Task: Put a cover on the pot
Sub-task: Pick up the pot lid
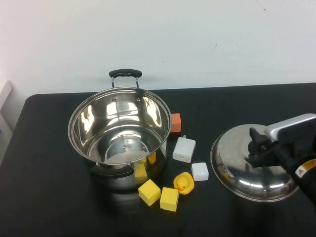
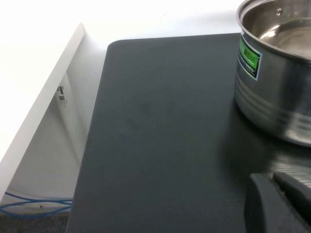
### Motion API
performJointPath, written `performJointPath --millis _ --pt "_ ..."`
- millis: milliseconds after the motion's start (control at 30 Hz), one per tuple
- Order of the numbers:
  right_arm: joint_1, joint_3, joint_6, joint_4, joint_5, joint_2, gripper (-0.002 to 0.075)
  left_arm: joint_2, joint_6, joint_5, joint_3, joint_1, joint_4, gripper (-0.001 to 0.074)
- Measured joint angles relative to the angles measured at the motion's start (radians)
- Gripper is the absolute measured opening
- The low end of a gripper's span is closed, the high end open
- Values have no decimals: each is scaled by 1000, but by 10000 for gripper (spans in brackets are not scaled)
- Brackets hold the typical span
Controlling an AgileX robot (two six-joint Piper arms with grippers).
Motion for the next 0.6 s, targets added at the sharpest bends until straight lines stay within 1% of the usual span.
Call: performJointPath --millis 200,467,533,600 --pt "0 -33 2 3 -2 115 507 0 0 0 0 0 0 -1" --pt "0 -38 4 39 -31 198 506 0 0 0 0 0 -2 -1" --pt "0 -39 5 51 -47 206 494 0 0 0 0 0 -2 -1" --pt "1 -42 5 59 -54 212 456 0 0 0 0 0 -2 -1"
